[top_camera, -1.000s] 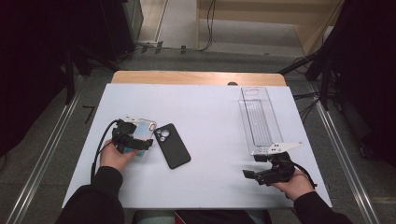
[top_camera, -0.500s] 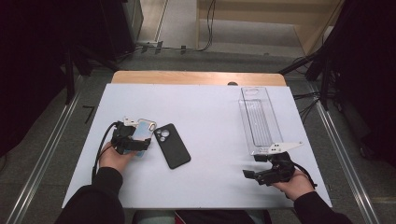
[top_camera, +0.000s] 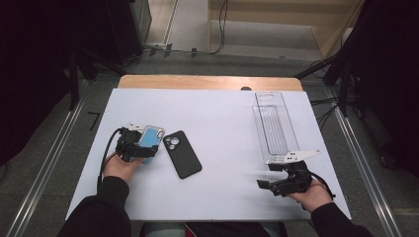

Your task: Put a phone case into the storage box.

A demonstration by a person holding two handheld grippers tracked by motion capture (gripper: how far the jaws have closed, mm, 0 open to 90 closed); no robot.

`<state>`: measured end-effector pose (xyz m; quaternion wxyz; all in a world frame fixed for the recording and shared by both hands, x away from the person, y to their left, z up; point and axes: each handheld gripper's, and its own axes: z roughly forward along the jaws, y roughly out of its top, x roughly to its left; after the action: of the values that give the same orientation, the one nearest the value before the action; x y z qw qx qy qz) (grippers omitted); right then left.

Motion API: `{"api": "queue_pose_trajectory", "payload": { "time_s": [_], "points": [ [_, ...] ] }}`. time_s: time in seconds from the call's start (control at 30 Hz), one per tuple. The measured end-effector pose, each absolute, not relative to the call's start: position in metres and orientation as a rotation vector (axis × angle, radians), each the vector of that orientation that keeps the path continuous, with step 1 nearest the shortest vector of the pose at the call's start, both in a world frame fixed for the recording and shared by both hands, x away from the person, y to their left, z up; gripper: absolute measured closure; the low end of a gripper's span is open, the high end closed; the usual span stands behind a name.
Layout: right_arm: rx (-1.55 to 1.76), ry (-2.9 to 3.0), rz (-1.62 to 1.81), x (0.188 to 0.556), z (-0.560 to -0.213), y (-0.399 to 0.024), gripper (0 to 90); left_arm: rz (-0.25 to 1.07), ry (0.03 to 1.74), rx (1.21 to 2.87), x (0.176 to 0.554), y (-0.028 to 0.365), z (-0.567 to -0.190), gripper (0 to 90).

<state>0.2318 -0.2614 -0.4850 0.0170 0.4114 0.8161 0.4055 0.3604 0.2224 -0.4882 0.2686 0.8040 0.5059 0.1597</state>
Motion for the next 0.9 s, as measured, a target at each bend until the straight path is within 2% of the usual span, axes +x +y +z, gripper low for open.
{"api": "queue_pose_trajectory", "payload": {
  "time_s": [0.23,0.33,0.63,0.9],
  "points": [
    [1.273,2.532,1.266,0.232,-0.485,-0.262,14.0,0.375,1.369,2.121,0.358,0.227,-0.476,16.4],
    [1.269,2.528,1.269,0.232,-0.484,-0.262,14.0,0.379,1.339,2.136,0.355,0.223,-0.471,16.5],
    [1.268,2.518,1.279,0.231,-0.483,-0.263,14.1,0.256,1.283,2.085,0.345,0.218,-0.455,16.4],
    [1.266,2.514,1.280,0.231,-0.483,-0.263,14.0,0.215,1.235,2.084,0.334,0.209,-0.443,16.5]
  ]
}}
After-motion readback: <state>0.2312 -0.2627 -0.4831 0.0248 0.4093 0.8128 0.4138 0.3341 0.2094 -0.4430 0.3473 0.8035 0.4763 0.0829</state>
